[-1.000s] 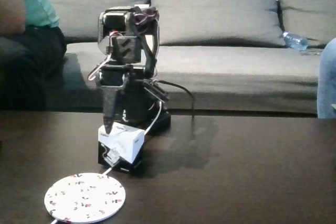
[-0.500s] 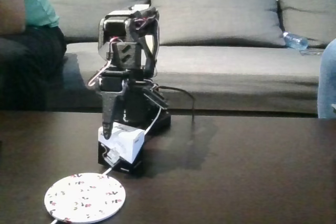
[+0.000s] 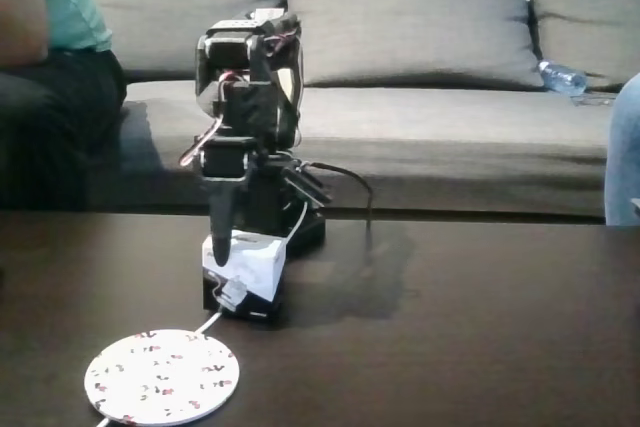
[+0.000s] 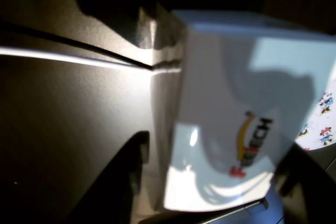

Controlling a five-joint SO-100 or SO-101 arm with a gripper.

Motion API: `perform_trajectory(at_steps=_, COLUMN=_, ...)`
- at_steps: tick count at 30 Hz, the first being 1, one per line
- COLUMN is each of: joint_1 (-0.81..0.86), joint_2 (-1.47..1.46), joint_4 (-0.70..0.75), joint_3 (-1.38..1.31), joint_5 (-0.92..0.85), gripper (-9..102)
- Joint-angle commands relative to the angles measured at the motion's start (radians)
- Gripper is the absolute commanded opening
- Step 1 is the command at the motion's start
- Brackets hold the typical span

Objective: Grasp a servo box and put it on the zirlivani.

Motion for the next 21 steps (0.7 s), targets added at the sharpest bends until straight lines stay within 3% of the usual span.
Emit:
perform_trajectory(at_steps=1, joint_1=0.011, joint_2=0.006, joint_4=-0.003, joint_3=-0.020, joint_5=0.008, gripper=24)
perform_trajectory(at_steps=5, joint_1=0.006, joint_2=0.005, joint_4=0.009, joint_3=-0.057, joint_5=-0.003, gripper=14)
perform_trajectory(at_steps=12, joint_1=0.012, joint_2=0.005, joint_4=0.021, joint_3=-0.109, joint_5=-0.003, gripper=13)
perform_trajectory(at_steps=21, joint_1=0.011, joint_2=0.006, joint_4=0.250, joint_3=-0.382, joint_5=0.005, gripper=13)
